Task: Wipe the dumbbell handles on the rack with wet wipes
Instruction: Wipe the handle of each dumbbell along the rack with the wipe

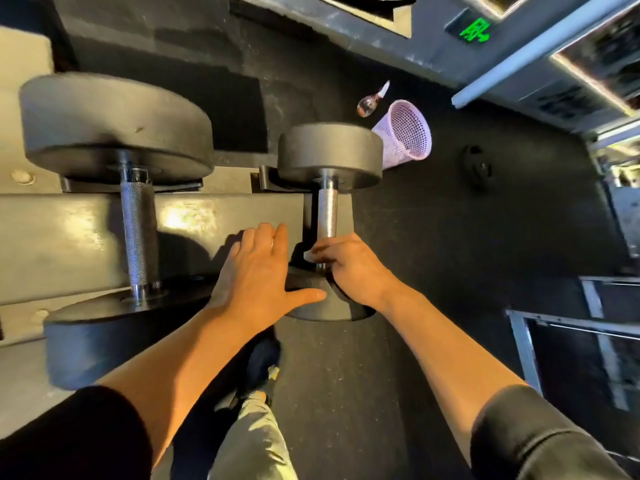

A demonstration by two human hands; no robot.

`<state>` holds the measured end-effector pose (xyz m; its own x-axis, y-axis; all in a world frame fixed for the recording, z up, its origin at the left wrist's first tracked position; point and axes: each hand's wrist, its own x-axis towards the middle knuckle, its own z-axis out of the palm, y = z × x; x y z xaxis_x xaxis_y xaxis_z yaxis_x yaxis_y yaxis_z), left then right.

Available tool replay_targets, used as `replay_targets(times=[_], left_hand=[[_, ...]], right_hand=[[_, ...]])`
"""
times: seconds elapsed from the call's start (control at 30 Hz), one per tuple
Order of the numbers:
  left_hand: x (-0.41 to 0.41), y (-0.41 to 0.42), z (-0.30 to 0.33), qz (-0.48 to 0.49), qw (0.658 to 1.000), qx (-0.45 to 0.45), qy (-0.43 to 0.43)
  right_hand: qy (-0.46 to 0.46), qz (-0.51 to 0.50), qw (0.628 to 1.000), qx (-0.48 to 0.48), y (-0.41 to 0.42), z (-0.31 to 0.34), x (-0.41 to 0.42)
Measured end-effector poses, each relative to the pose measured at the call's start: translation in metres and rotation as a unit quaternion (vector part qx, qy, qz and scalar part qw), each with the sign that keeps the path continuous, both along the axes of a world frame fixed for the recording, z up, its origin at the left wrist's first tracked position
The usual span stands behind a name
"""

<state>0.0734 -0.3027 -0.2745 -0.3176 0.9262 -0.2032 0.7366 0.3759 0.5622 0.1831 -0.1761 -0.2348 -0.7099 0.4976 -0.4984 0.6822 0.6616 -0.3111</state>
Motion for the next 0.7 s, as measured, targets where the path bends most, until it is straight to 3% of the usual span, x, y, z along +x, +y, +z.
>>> replay_targets(times=[0.1,0.27,0.43,0.6,0.7], left_hand=[[0.000,-0.004,0.003,-0.014,0.999,0.004,0.038],[-0.001,-0.005,0.002,-0.009,0.999,0.022,0.045],[-0.001,-0.005,0.010,-0.012,0.999,0.002,0.033],[0.002,-0.006,0.010,0.011,1.000,0.011,-0.016],[-0.007,-0.020,0.018,0.025,0.999,0.022,0.023]], right_hand=[[-0.014,-0.025,0.999,-0.014,-0.002,0.008,0.000],[0.160,0.037,0.976,0.145,0.005,0.011,-0.014],[0.046,0.101,0.981,0.162,0.024,0.003,-0.027],[0.043,0.076,0.990,0.111,0.013,-0.002,-0.006],[0.034,0.043,0.996,0.065,0.004,0.007,-0.004]])
